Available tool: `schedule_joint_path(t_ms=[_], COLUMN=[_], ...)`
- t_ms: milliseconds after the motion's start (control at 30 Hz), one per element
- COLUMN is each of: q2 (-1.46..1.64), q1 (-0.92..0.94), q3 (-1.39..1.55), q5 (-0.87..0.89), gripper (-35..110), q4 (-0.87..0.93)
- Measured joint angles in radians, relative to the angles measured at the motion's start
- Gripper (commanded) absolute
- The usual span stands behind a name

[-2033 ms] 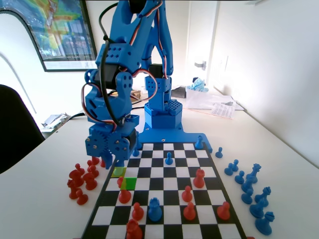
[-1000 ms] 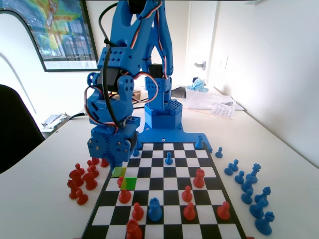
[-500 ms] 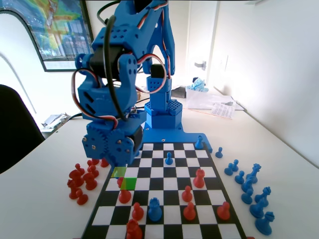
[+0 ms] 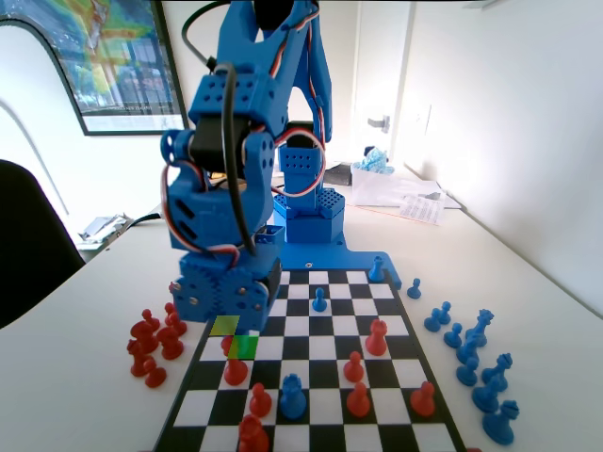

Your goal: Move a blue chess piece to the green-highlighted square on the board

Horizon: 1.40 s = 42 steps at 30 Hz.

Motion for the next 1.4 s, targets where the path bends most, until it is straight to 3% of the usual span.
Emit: schedule_joint_path(t_ms=[433,667,1000,1400], q2=[-0.003,-0.003,-0.003,0.081], q1=[0.006,0.008,0.008,-0.003], q3=[0.075,0.075,0.075,0.046], q5=[-0.034,-0.034,-0.034,-0.043], gripper=[1,12,15,12], q4=[-0.071,-0.064,-0.057,0.109])
